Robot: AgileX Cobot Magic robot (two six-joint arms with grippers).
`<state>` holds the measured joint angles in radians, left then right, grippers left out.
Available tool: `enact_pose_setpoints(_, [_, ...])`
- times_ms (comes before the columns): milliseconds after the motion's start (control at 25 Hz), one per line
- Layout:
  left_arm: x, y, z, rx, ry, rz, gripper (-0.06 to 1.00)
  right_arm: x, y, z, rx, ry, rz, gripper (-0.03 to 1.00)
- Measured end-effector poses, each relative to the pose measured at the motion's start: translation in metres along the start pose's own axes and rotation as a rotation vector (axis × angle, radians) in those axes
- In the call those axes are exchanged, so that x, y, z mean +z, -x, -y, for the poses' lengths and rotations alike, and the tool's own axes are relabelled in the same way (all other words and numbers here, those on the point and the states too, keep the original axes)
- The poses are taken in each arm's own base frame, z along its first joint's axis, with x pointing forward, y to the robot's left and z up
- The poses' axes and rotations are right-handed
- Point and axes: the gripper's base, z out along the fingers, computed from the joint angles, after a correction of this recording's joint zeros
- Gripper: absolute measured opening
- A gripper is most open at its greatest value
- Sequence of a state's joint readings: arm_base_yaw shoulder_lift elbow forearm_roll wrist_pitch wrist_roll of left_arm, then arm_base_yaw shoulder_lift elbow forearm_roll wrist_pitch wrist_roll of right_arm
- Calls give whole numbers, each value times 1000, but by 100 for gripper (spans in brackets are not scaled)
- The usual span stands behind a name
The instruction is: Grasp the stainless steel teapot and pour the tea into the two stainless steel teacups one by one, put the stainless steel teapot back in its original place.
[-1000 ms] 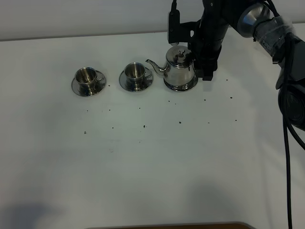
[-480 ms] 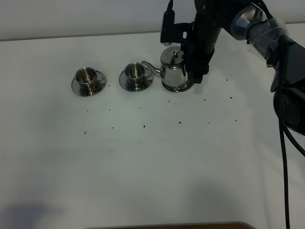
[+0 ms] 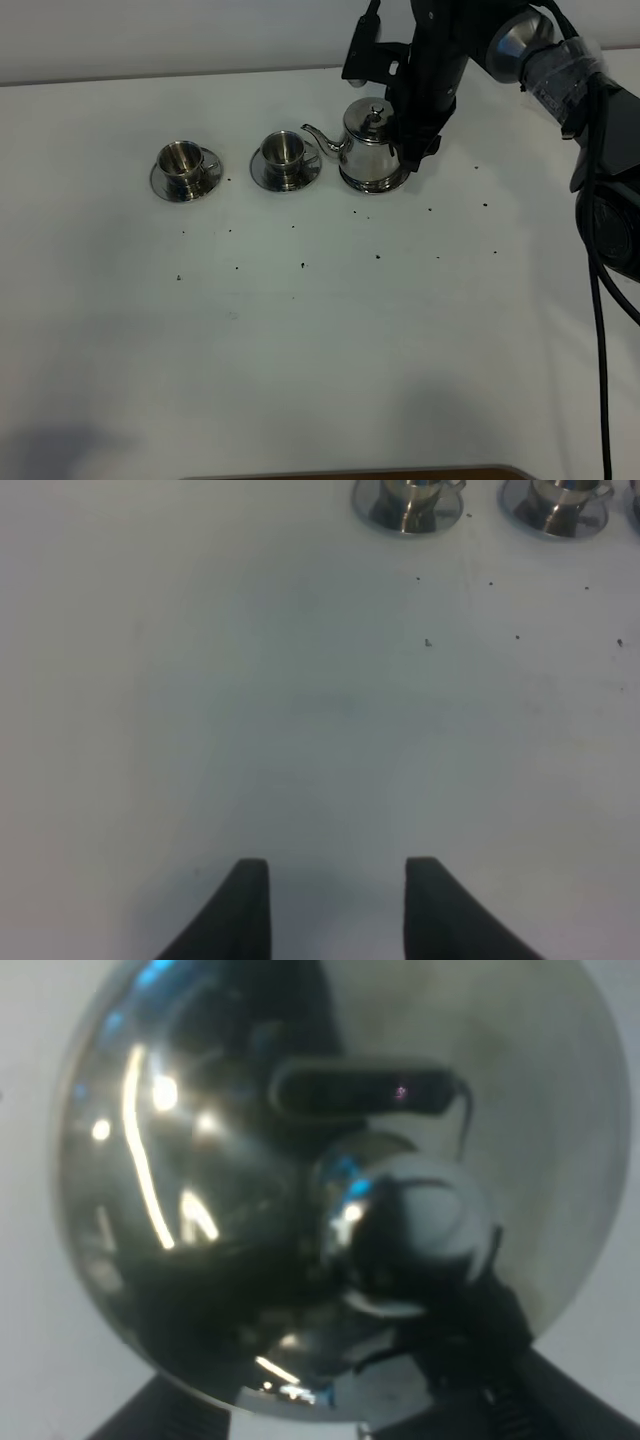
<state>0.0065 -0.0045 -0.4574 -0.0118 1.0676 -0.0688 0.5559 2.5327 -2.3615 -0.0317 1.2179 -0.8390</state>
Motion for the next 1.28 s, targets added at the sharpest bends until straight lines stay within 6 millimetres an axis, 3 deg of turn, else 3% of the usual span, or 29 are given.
enact_pose_setpoints(520, [0, 0, 0, -2, 0, 0, 38, 9, -6, -3, 76, 28, -31, 52])
enact_pose_setpoints(760, [0, 0, 0, -1, 0, 0, 38, -4, -4, -3, 114, 24, 1, 52])
enact_pose_setpoints(1080, [0, 0, 0, -1, 0, 0, 38, 4, -12, -14, 139, 83, -42, 52])
enact_pose_setpoints(1280, [0, 0, 0, -1, 0, 0, 38, -1, -15, -17, 160, 88, -49, 52])
